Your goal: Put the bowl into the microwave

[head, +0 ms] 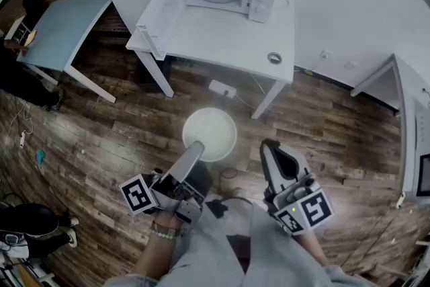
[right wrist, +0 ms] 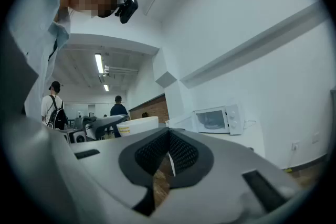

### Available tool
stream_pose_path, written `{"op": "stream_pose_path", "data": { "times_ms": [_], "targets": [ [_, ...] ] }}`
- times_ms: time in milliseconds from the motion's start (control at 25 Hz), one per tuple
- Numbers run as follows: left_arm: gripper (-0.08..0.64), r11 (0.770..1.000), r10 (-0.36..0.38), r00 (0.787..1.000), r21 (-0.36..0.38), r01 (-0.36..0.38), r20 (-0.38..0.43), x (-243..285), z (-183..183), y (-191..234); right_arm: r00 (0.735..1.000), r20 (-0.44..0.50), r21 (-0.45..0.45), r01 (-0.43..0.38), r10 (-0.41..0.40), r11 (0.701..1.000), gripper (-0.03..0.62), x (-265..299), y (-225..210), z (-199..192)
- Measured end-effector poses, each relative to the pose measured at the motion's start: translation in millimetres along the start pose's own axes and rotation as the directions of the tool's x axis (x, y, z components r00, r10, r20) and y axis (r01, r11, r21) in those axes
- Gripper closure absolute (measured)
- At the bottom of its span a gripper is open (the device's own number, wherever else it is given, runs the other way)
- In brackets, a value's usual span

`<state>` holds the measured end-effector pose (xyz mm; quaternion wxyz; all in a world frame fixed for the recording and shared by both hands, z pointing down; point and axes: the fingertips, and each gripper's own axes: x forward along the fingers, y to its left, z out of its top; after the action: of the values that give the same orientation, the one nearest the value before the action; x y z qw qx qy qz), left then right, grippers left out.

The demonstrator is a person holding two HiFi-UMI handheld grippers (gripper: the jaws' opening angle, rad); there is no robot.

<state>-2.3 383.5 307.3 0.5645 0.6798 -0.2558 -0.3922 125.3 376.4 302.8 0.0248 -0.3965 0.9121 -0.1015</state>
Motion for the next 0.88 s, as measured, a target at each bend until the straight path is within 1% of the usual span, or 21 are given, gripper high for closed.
{"op": "stream_pose_path", "data": {
  "times_ms": [440,560,880],
  "targets": [
    [0.313,1.0,-0.006,1.0,0.005,0.006,0.014,7,-6,-1,1.0,0.003,0.002,-0.014,0.014,1.0,0.592,-6,-7,2],
    [0.313,1.0,-0.006,1.0,0.009,0.006,0.019,9,-10,-2,1.0,0.01,0.014,-0.013,0.013,1.0,0.592,-10,-12,4],
    [0.313,1.0,-0.015,0.998,0.026,0.014,0.057,11,-26,-7,1.0,0.021,0.023,-0.009,0.008,1.0,0.592,-31,-27,6]
  ]
}}
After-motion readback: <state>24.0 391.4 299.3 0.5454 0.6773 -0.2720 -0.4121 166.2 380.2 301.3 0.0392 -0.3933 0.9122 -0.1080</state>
